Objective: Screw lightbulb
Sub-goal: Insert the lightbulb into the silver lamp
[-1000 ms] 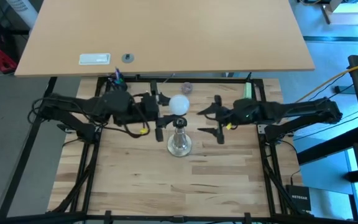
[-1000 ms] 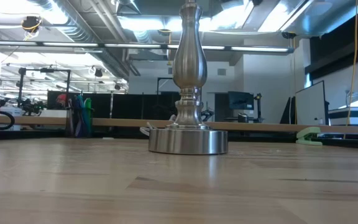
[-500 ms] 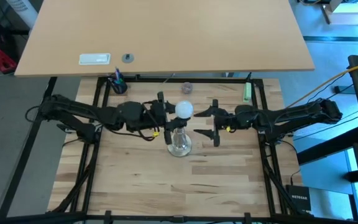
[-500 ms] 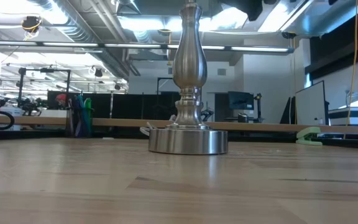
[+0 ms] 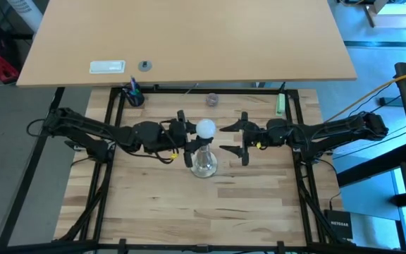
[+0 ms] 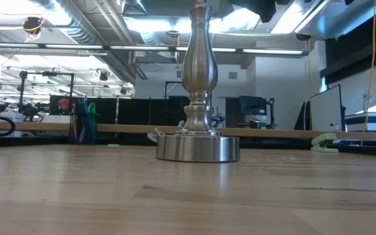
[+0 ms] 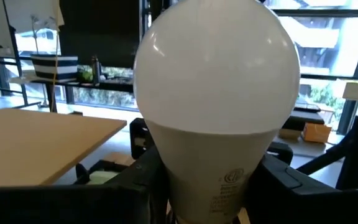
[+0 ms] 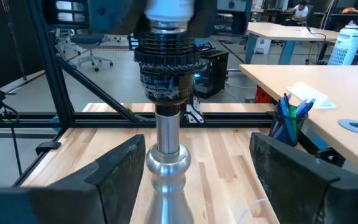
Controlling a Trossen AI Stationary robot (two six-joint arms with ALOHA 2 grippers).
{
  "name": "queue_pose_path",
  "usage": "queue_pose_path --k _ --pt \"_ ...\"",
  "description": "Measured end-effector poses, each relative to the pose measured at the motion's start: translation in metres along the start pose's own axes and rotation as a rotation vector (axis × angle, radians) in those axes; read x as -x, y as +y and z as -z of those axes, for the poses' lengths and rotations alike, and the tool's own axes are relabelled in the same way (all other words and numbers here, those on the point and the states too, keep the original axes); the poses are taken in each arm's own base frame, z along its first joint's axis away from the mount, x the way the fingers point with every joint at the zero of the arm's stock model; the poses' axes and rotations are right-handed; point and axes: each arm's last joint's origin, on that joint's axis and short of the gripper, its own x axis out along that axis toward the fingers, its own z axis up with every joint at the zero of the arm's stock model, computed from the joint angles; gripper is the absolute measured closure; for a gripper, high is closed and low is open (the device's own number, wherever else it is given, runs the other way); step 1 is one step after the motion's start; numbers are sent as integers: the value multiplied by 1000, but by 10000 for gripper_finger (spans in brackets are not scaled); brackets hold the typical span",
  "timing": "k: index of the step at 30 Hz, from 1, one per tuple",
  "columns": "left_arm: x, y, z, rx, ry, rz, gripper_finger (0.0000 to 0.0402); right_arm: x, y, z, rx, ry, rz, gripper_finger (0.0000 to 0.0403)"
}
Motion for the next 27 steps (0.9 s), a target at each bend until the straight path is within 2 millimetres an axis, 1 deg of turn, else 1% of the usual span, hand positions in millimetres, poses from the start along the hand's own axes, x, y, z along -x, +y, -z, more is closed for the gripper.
queue_pose_path --k 3,6,8,13,16,19,21,23,27 --pt "2 1 5 5 -17 0 257 0 0 -7 -2 -18 0 111" --pt "3 1 8 -2 -20 0 256 0 0 -23 14 -65 -4 111" --pt "3 1 9 -12 -22 0 259 1 0 -41 12 -118 -22 111" --pt "3 1 10 -28 -21 1 258 2 1 -95 13 -248 -65 111" --pt "3 1 10 -31 -18 0 255 -4 2 -124 34 -237 -65 111" --pt "3 1 11 -39 -16 0 259 -18 3 -145 66 -162 -65 111" --pt "3 1 10 -40 -20 0 260 -30 4 -153 78 -102 -67 111" --pt "3 1 10 -38 -23 0 258 -42 5 -156 87 -42 -61 111" --pt "3 1 10 -38 -23 2 256 -56 6 -155 96 43 -57 111"
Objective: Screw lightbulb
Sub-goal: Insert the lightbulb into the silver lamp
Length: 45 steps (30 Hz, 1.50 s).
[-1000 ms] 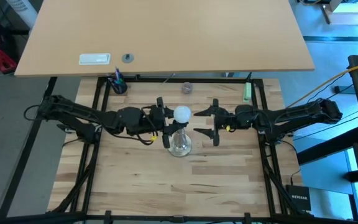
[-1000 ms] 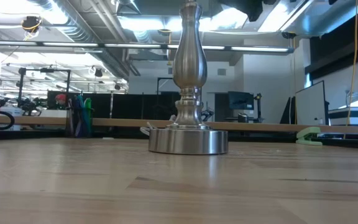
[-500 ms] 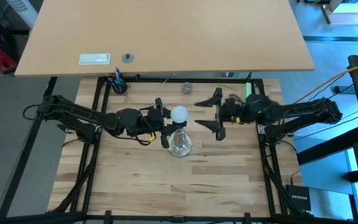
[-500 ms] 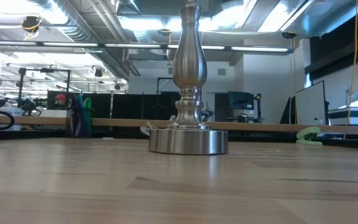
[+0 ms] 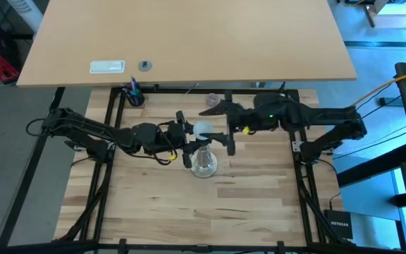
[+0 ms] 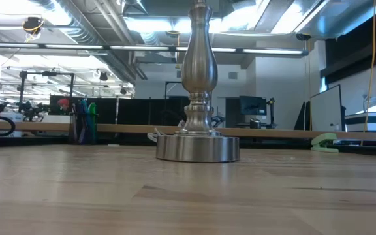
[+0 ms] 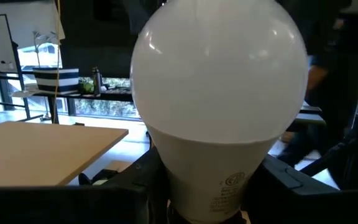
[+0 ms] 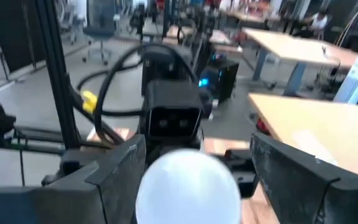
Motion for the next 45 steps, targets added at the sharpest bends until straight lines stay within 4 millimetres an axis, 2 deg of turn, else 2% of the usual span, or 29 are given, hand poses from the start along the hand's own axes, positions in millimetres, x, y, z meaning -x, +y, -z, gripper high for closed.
queue_pose_path --k 4,16,23,33,45 --pt "0 0 0 2 1 0 259 -4 1 6 1 38 7 111" --pt "0 0 1 0 3 -1 258 -2 0 6 -9 51 10 111" --pt "0 0 1 0 3 -1 246 -2 0 9 -11 78 13 111" --pt "0 0 1 -2 7 -2 243 -9 1 14 -12 99 15 111" --pt "0 0 2 8 9 -3 243 -6 0 15 -9 124 83 111"
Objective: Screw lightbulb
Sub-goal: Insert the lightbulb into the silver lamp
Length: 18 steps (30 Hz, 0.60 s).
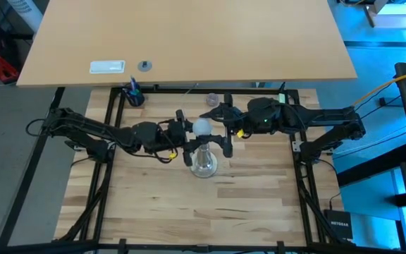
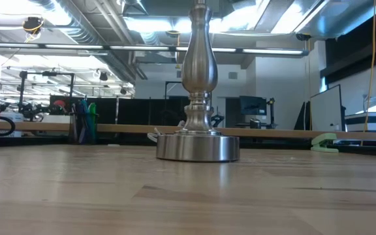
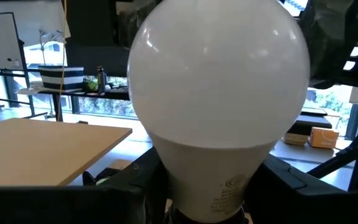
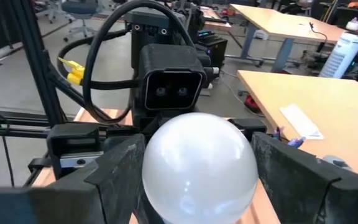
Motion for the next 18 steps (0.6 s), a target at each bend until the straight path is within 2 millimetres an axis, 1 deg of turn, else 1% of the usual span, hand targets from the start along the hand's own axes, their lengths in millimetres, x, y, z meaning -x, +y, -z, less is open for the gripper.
queue_pose_path --k 9,11,14,18 --pt "0 0 2 -9 21 -2 239 5 -1 0 4 12 14 111" --pt "0 0 4 -11 28 -3 228 5 -1 0 5 17 17 111" --pt "0 0 4 -10 34 -1 199 5 -2 0 5 17 20 111" --pt "5 -1 -2 -21 49 31 163 4 -2 0 5 15 20 111"
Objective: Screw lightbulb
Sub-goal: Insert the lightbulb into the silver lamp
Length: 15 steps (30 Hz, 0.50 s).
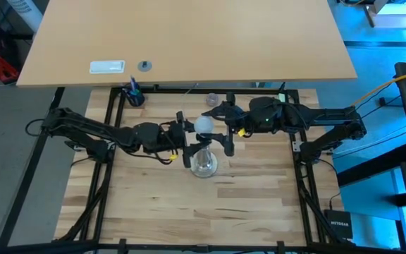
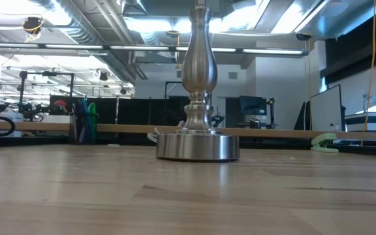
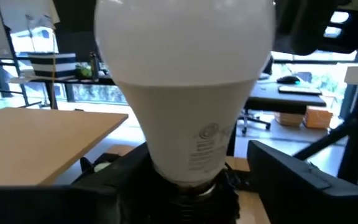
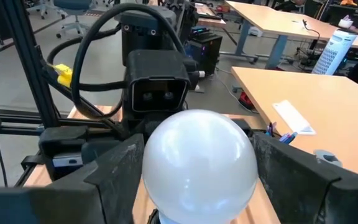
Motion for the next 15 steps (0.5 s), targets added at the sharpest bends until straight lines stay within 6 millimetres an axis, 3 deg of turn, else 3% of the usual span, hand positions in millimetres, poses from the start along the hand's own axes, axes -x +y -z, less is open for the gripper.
queue_pose_path --k 6,15 --pt "16 2 -22 -6 40 19 137 0 0 0 1 2 -3 111" --pt "37 8 -67 30 30 30 138 0 1 1 6 6 -18 111"
